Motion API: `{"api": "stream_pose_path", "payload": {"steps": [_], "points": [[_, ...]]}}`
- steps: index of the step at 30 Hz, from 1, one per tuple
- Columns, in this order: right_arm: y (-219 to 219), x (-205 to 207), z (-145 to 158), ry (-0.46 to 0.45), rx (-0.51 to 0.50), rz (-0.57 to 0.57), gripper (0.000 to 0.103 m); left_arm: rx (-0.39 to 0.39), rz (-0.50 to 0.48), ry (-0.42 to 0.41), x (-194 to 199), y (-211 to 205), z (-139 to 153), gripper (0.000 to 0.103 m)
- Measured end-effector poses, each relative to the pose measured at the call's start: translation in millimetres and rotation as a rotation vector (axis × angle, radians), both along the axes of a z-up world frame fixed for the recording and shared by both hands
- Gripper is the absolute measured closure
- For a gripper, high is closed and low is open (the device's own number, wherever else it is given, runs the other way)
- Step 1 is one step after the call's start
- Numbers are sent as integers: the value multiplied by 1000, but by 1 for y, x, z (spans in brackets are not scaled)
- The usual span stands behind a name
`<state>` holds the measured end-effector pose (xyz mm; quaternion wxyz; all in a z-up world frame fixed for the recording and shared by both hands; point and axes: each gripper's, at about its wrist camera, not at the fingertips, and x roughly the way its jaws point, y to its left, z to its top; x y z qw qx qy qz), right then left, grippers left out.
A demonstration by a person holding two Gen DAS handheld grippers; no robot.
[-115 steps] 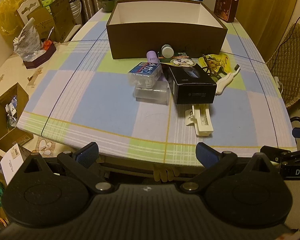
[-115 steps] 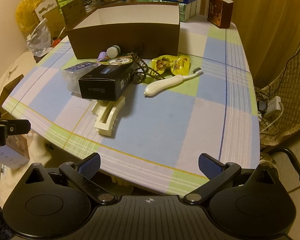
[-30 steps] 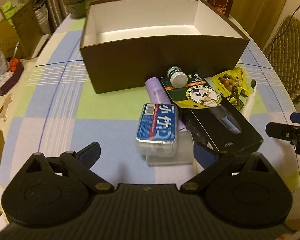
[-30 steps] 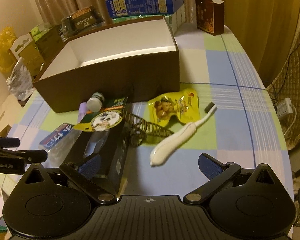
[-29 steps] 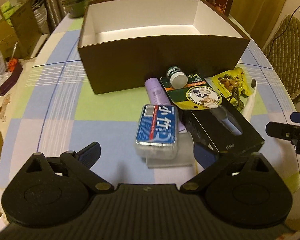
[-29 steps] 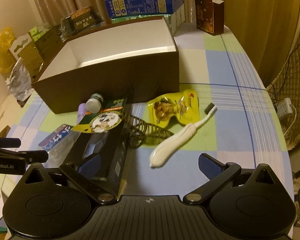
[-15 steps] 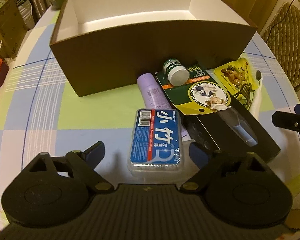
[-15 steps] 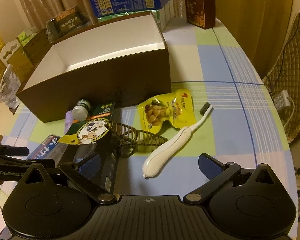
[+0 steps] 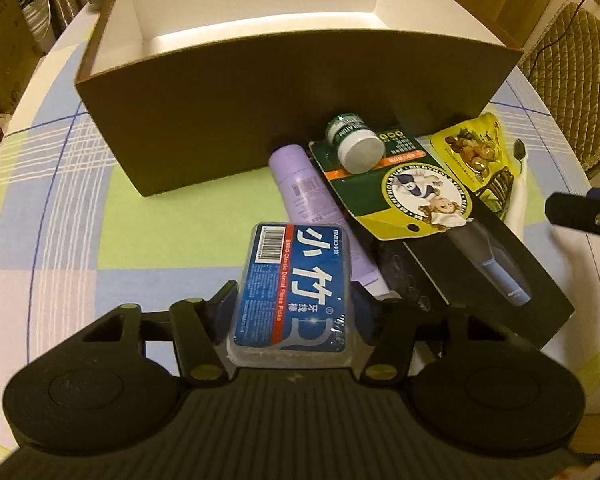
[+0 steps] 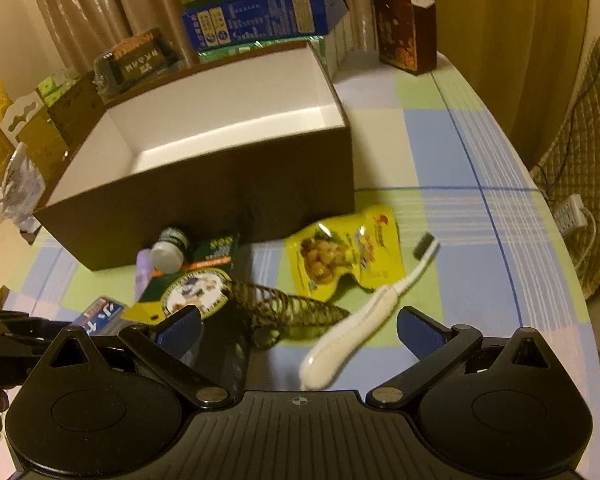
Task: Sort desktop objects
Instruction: 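Grasp the blue toothpick box with the left tool while the right tool grasps the green lip balm card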
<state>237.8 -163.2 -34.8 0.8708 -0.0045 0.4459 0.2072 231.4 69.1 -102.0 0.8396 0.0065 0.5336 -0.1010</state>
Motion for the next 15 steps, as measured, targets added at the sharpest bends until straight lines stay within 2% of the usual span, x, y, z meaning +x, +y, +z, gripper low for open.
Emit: {"api": "stream_pose_path", "payload": {"steps": [8, 15], "points": [[25, 1, 12, -95, 34, 86, 2, 16, 90, -41, -6, 35, 16, 50], [68, 10, 6, -107, 20, 182, 2, 54, 196, -65, -5, 73, 24, 50]]}}
